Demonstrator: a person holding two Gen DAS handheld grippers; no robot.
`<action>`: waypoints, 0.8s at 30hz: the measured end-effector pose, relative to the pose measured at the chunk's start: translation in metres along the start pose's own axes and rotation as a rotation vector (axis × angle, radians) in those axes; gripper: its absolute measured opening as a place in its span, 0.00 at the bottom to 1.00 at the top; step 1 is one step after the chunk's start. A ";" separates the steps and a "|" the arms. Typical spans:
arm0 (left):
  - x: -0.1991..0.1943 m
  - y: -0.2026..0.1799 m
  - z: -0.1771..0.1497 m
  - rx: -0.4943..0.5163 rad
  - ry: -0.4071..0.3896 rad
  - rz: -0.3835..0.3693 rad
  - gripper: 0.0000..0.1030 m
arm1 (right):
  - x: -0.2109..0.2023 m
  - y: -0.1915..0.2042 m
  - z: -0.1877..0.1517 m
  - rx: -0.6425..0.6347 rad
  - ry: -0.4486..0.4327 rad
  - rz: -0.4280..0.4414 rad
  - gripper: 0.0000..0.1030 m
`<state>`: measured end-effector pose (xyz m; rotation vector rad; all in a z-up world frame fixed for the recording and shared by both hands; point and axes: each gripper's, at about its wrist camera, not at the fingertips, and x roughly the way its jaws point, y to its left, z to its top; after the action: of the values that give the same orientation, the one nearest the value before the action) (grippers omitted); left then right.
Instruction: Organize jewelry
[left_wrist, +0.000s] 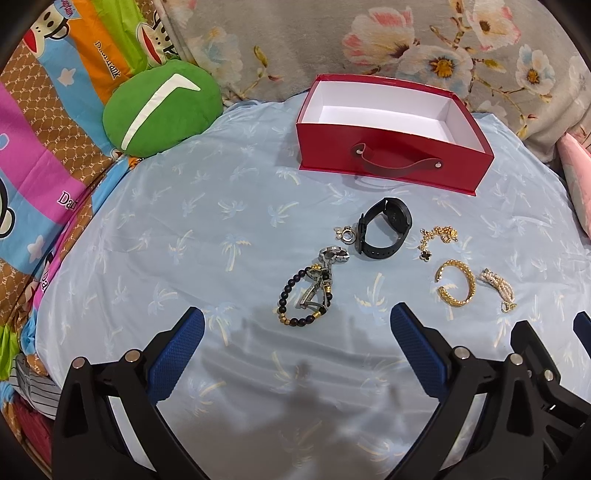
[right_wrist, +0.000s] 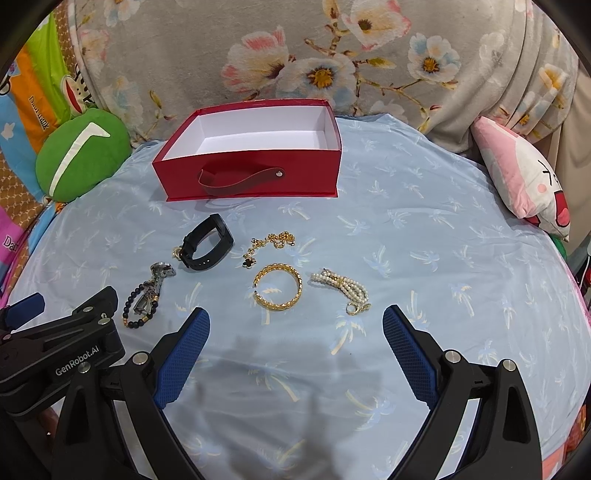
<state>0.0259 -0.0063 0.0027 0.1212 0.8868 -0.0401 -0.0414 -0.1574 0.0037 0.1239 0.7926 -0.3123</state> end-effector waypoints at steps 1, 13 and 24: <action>0.000 0.000 0.000 0.000 -0.001 -0.001 0.96 | 0.000 0.000 0.000 0.001 0.000 0.001 0.90; 0.001 0.001 0.000 -0.003 0.000 -0.002 0.95 | 0.001 -0.001 -0.001 0.002 0.001 0.000 0.90; 0.001 0.002 0.000 -0.005 0.002 -0.004 0.95 | 0.002 0.000 -0.002 0.002 0.002 0.000 0.90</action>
<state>0.0269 -0.0043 0.0020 0.1151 0.8889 -0.0413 -0.0415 -0.1575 0.0015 0.1256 0.7947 -0.3133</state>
